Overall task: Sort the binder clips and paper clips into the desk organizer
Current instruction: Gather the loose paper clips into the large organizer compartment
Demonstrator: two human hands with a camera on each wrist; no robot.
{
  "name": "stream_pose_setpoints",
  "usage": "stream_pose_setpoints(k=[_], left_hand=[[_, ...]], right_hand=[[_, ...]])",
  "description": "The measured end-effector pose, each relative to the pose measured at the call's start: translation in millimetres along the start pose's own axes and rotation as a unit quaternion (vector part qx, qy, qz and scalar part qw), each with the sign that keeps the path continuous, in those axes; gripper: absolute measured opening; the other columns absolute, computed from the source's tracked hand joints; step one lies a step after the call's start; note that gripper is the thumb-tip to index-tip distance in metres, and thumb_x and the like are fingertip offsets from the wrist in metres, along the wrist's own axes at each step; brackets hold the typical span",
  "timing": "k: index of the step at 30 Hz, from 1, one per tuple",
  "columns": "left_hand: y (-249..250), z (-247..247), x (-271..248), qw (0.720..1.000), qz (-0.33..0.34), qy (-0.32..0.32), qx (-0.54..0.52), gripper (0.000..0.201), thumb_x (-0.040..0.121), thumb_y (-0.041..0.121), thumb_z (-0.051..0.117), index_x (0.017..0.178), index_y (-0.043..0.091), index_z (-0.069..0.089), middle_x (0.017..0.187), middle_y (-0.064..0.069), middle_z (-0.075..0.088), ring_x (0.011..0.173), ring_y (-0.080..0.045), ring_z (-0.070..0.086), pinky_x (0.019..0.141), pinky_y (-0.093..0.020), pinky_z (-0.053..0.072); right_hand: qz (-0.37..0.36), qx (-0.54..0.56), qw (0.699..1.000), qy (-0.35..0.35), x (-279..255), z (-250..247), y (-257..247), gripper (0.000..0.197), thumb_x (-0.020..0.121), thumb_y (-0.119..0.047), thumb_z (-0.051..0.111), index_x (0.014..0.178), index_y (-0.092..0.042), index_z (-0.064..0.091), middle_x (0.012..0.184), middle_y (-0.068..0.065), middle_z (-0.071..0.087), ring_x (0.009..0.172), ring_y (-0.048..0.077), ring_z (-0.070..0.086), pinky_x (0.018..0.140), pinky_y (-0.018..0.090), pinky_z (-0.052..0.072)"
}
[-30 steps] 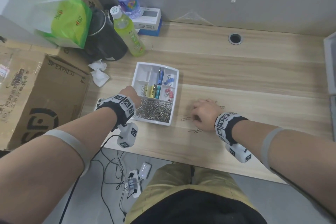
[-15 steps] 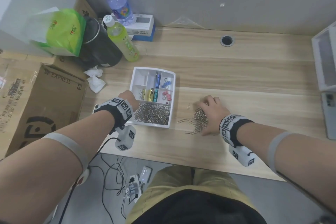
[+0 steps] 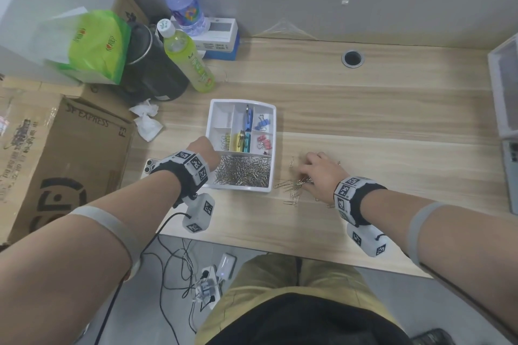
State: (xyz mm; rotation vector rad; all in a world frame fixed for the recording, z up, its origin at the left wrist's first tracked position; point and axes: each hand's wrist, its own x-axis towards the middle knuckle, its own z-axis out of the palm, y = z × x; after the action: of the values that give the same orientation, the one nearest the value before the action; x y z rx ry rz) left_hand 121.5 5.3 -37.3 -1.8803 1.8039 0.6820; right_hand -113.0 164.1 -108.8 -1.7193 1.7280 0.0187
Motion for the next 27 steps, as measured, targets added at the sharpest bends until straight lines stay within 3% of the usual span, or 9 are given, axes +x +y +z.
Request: stream_pose_setpoints(k=[4,7,12,16,20,27], left_hand=[[4,1,-1,1.000,-0.001,-0.008,-0.012,0.026,0.094,0.008,0.048,0.070,0.012,0.038,0.069,-0.003,0.045,0.055,-0.014,0.042,0.048,-0.023,0.035],[7,2,-1,1.000,-0.001,-0.007,-0.014,0.027,0.094,0.007,0.048,0.068,0.012,0.039,0.067,-0.002,0.044,0.054,-0.014,0.041,0.047,-0.023,0.034],[9,1,-1,1.000,-0.002,-0.010,-0.013,0.028,0.094,0.008,0.048,0.068,0.012,0.039,0.067,-0.002,0.045,0.054,-0.014,0.041,0.048,-0.022,0.035],[9,2,0,1.000,0.002,-0.010,-0.013,0.029,0.094,0.007,0.048,0.067,0.012,0.038,0.067,-0.002,0.044,0.054,-0.014,0.040,0.047,-0.022,0.034],[11,2,0,1.000,0.004,-0.013,-0.012,0.028,0.093,0.007,0.048,0.067,0.012,0.039,0.066,-0.002,0.044,0.053,-0.014,0.041,0.047,-0.022,0.034],[13,5,2,1.000,0.006,-0.013,-0.017,0.028,0.093,0.007,0.047,0.066,0.011,0.039,0.066,-0.002,0.044,0.053,-0.015,0.041,0.047,-0.023,0.036]], right_hand=[[-0.006,0.042,0.999,0.006,0,2,0,0.017,0.086,-0.020,0.064,0.103,-0.020,0.069,0.101,0.003,0.052,0.103,0.023,0.045,0.093,0.037,0.041],[-0.015,0.080,0.996,0.026,0,2,-1,0.022,0.082,-0.010,0.065,0.100,-0.019,0.072,0.095,0.005,0.058,0.094,0.023,0.054,0.087,0.032,0.044],[0.010,0.106,0.994,0.028,3,-4,0,0.012,0.074,-0.008,0.067,0.077,-0.016,0.075,0.086,-0.001,0.072,0.081,0.018,0.063,0.080,0.032,0.053],[0.040,0.164,0.984,0.048,5,-17,-3,0.011,0.074,-0.007,0.071,0.076,-0.018,0.075,0.079,-0.007,0.069,0.078,0.012,0.064,0.078,0.022,0.052],[0.016,0.214,0.975,0.056,14,-32,-22,0.011,0.074,-0.008,0.073,0.075,-0.019,0.075,0.081,-0.005,0.073,0.079,0.010,0.067,0.076,0.019,0.050],[-0.005,0.206,0.977,0.058,29,-28,-75,0.017,0.087,-0.017,0.070,0.103,-0.016,0.074,0.105,-0.002,0.071,0.094,0.012,0.064,0.088,0.023,0.050]])
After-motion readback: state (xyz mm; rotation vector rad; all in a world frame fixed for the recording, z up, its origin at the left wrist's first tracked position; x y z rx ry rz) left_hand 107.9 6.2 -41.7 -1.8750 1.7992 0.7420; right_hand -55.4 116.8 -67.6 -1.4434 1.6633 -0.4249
